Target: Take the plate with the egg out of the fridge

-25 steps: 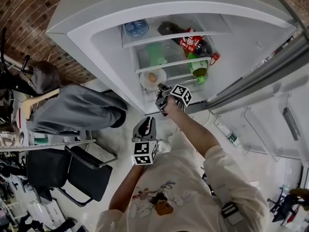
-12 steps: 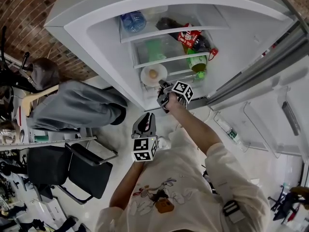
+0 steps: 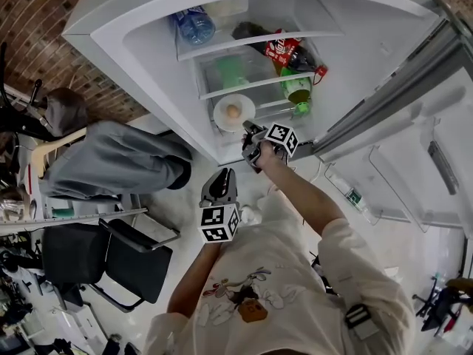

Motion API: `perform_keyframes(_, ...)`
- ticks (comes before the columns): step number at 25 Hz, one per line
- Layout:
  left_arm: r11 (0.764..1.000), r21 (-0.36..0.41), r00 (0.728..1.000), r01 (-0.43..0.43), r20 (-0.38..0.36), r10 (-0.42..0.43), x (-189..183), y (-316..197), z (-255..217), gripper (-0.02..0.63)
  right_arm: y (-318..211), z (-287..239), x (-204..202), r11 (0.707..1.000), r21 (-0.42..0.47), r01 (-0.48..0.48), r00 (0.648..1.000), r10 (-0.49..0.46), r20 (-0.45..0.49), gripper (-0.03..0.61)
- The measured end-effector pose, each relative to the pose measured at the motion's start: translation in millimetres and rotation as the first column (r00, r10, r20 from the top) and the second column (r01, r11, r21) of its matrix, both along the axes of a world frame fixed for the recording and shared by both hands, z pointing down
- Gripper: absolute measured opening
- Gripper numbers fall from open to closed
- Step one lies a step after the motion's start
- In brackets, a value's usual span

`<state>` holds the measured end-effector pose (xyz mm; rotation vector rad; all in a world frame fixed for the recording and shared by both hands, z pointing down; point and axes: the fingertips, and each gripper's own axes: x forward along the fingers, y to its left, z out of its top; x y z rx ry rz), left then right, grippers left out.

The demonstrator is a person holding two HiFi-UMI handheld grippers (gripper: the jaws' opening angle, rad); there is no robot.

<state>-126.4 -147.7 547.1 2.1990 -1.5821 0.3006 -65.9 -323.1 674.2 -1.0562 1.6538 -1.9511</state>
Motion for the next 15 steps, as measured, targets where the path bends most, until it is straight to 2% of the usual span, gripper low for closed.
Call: perform_keyframes(15,0.999,-0.015,0.999,0.041,-0.024,-0.041,-7.9,7.6,0.4,0.009,36.1,-33.5,27.6,0.999,0.04,0.03,0.999,-0.03,0.019,0.018)
